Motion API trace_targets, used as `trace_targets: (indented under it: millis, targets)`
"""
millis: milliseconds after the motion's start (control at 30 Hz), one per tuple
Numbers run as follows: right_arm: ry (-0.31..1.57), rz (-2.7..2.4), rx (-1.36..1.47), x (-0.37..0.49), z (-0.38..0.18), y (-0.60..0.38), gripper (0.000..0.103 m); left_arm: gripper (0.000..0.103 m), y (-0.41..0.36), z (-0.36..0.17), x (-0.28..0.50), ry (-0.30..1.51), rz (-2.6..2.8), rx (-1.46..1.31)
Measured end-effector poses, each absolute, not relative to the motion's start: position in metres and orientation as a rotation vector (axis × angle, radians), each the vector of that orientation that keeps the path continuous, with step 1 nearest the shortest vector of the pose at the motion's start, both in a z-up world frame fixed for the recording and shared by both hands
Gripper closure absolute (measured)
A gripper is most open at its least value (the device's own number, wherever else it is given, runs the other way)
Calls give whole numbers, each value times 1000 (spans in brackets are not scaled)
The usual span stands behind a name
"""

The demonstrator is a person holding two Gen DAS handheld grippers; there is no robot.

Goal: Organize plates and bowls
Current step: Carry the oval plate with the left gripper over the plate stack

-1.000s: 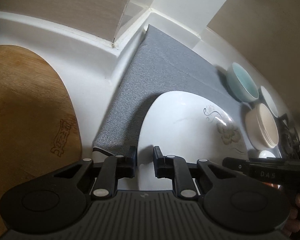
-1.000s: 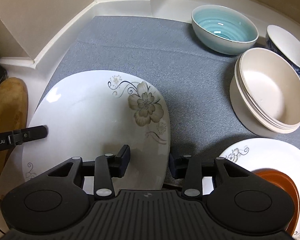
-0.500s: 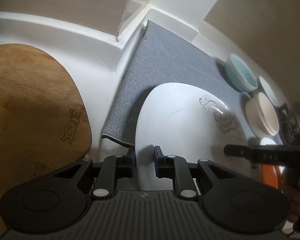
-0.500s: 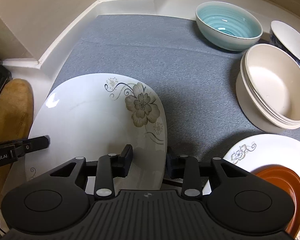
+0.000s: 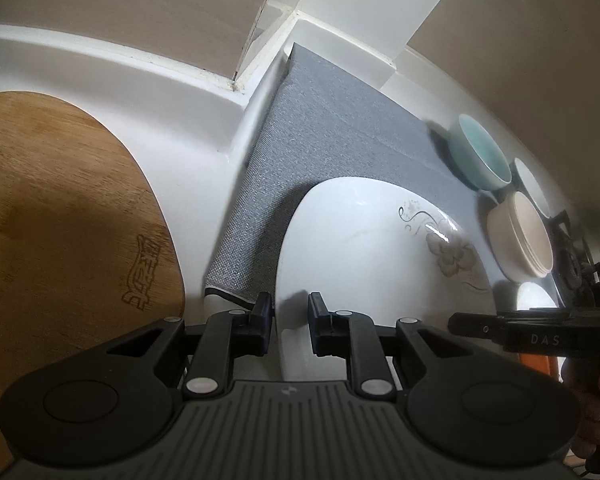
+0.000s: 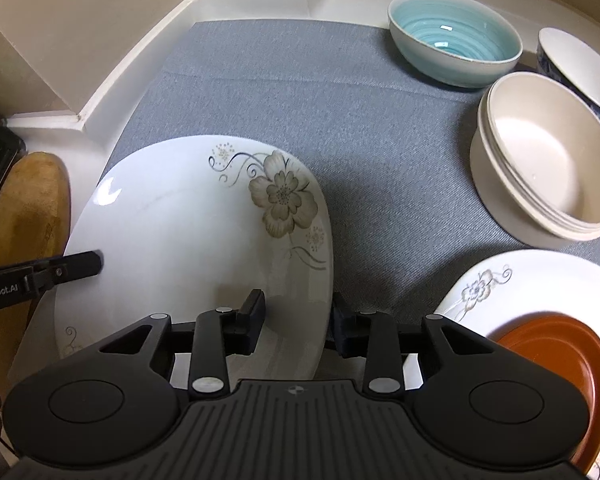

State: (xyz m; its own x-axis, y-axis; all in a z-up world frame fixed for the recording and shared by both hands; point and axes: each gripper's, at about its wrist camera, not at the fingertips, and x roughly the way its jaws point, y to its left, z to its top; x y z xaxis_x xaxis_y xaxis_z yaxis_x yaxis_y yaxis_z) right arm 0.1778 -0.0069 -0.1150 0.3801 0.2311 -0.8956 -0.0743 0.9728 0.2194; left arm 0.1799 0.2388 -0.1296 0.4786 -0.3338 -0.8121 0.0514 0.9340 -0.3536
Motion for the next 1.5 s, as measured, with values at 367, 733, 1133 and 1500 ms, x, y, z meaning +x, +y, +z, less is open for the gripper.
trace_targets:
  millis: [367, 733, 1133, 1500]
  targets:
    - [1147, 195, 152, 173, -115, -6, 67, 82, 234, -130, 177, 1035, -241, -272]
    - [1080, 203, 215, 160, -108, -18, 74, 82, 230, -120, 167, 1003, -225, -231]
    - [996, 243, 248, 142, -98, -37, 76, 82, 213, -94, 140, 929, -215, -185]
    - [921, 216, 293, 104, -72, -96, 76, 82, 144, -62, 120, 899, -266, -134]
